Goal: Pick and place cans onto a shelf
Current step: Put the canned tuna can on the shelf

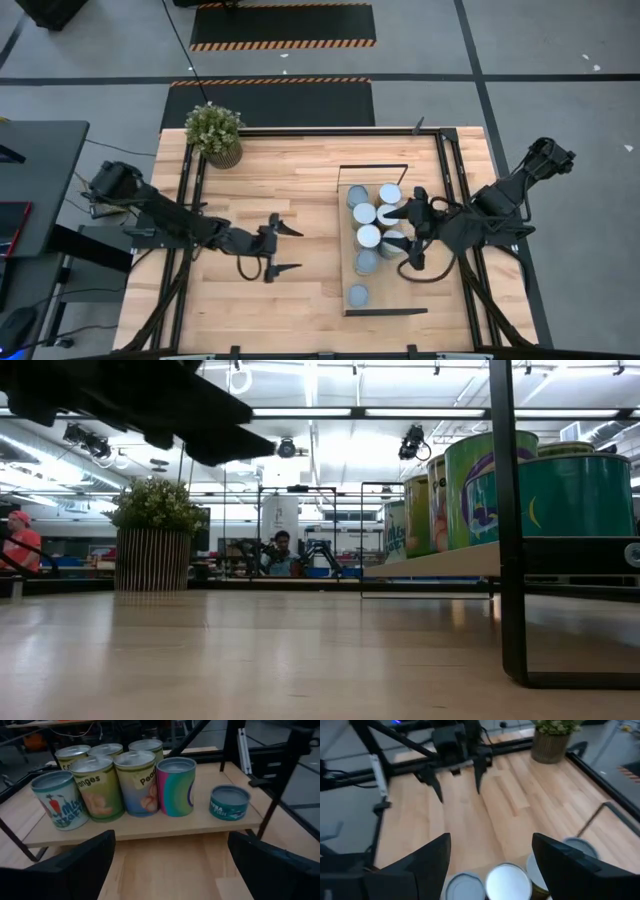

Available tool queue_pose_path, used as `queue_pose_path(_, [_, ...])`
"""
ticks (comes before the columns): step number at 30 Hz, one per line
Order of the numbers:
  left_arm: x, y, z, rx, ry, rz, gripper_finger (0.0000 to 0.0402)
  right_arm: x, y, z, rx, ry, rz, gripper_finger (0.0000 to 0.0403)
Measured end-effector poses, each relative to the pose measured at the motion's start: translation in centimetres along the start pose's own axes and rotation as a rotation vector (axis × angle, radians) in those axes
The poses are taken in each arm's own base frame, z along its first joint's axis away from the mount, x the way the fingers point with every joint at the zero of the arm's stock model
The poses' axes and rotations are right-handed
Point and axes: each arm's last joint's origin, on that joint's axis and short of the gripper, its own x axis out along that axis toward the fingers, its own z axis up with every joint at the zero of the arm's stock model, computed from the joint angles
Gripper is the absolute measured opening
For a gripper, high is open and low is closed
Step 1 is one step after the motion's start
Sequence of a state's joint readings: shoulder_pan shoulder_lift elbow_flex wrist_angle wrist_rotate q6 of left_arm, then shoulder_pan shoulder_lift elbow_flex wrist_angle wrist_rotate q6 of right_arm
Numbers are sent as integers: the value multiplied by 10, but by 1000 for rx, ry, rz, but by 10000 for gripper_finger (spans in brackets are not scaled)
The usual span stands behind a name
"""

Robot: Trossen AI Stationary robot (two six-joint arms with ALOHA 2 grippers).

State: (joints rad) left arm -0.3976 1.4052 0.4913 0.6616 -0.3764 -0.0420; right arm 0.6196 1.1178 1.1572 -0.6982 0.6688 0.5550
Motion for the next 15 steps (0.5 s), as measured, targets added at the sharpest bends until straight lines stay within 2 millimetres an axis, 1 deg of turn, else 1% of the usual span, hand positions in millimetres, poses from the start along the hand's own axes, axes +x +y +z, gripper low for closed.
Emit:
queue_pose_path(7, [32, -14, -4, -16, 18, 18, 393, 3, -25, -27, -7, -122, 106, 271])
queue_pose_path(12, [56, -23, -8, -6, 45, 19, 393, 5, -42, -40, -41, -245, 170, 255])
queue_pose_path(15, [69, -28, -8, -3, 51, 20, 393, 9, -55, -48, -71, -291, 167, 245])
